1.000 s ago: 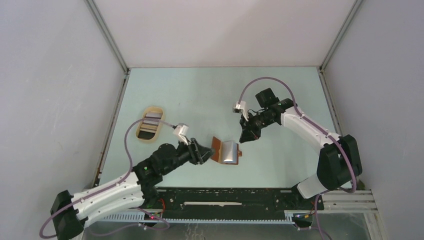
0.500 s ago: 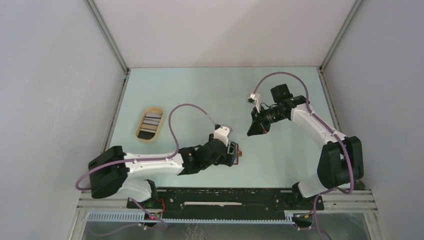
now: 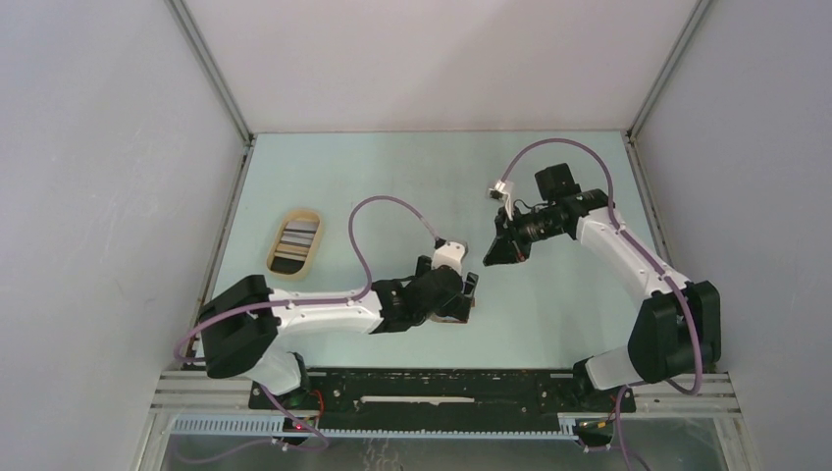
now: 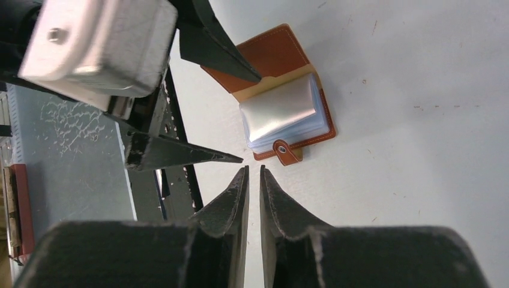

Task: Put the credit cards into the card holder
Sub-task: Open the card holder at the center of the board.

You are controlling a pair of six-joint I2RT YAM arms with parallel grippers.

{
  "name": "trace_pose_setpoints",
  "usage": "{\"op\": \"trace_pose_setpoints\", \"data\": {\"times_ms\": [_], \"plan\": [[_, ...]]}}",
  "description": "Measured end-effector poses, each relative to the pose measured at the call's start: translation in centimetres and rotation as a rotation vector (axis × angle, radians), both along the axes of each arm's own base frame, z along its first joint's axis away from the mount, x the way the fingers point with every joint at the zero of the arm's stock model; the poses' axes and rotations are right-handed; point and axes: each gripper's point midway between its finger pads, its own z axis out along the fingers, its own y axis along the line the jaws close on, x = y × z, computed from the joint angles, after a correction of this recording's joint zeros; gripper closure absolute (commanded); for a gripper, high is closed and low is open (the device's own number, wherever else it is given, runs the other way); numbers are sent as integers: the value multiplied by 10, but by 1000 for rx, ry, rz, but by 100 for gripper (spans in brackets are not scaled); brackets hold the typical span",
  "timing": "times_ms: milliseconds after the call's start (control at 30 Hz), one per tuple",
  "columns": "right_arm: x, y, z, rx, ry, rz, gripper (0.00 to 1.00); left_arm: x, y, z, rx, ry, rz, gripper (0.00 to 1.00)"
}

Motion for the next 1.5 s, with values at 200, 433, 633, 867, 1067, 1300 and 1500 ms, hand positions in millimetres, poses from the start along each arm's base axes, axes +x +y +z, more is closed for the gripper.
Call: {"op": "trace_pose_setpoints", "data": {"times_ms": [200, 433, 633, 867, 1067, 1300, 1500], "plan": [[-2, -3, 16, 25, -39, -13, 81, -4, 12, -10, 23, 56, 75, 21], [-4, -6, 28, 45, -44, -43, 80, -7, 17, -34, 66, 120, 140, 22], [-11, -4, 24, 50, -8, -52, 79, -8, 21, -46, 103, 130, 146, 21], [-14, 4, 21, 40, -15, -31, 78, -7, 20, -52, 117, 128, 143, 21], [-11, 5, 11, 27, 18, -33, 79, -3, 17, -51, 99, 125, 149, 29], [-5, 10, -18, -34, 101, -50, 80, 0, 17, -55, 92, 140, 156, 30], [0, 12, -40, -60, 191, -93, 82, 0, 14, -57, 82, 148, 155, 26]]}}
